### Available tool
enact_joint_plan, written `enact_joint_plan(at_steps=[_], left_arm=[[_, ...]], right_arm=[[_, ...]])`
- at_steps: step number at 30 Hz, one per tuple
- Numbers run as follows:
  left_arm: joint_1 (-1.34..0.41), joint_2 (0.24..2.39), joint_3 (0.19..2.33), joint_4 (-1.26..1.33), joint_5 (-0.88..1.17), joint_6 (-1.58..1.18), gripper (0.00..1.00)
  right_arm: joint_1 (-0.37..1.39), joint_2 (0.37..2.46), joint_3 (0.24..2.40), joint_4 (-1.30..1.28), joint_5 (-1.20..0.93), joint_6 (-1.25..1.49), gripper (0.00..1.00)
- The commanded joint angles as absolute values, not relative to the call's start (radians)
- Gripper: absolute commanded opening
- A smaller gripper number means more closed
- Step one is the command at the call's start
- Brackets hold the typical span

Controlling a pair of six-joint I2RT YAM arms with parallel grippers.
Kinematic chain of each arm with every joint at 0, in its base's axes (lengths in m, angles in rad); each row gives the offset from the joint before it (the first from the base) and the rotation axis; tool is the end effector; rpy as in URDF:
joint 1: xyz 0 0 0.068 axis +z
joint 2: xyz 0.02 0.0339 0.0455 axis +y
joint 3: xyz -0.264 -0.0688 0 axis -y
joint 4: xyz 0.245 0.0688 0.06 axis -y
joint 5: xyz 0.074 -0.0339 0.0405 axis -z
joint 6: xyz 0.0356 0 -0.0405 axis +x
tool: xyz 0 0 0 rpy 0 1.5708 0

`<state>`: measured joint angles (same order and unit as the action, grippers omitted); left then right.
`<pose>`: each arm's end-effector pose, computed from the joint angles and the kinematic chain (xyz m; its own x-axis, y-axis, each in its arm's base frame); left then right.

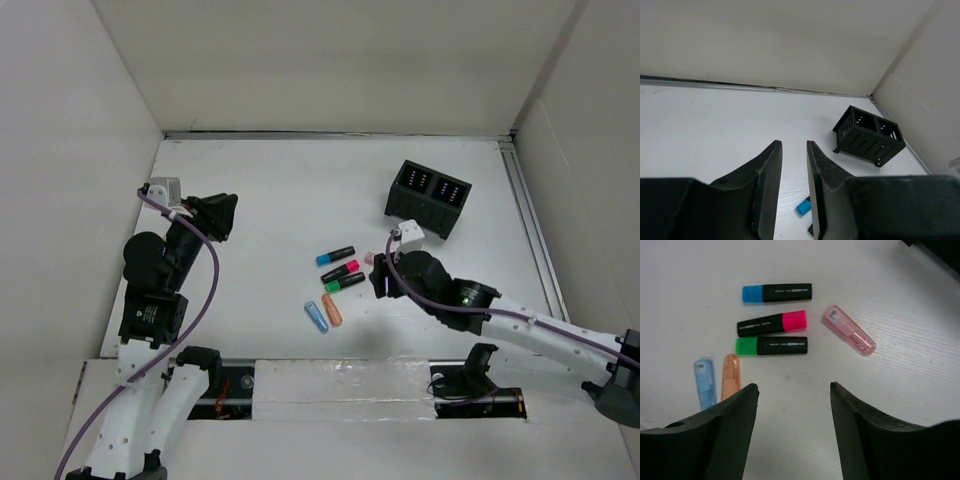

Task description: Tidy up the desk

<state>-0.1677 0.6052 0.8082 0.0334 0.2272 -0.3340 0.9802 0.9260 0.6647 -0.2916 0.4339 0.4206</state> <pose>0.1332 -0.0307 0.3973 0.0941 -0.3399 -0.9358 0.4333 0.8602 -0.2689 0.1260 0.1611 0.2633 -0.4933 -0.0705 -0.8670 -0.3867 0.9106 0.1459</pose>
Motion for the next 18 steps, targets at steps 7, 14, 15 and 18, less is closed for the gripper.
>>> enact_joint_plan(at_steps=[7,14,15,18], left_arm=[[-0.164,0.588,0.805,0.078,0.236,-0.339,0.27],[-0.164,0.565,0.799,0.084,0.230,-0.339,0.30],[-0.164,0.565,0.799,0.089,0.230,-0.339,0.30],[-0.164,0.574,0.801,0.084,0.235,-0.341,0.31]], right_arm=[[0.815,1.121,0.699,-0.286,0.367,0.361,0.74],[0.684,1.290,0.730,-0.155,0.239,0.284,0.77],[0.675,1.334,0.754,-0.144,0.233,0.282,0.78],[0.675,1.416,0.779,-0.103,0.216,0.265,0.82]])
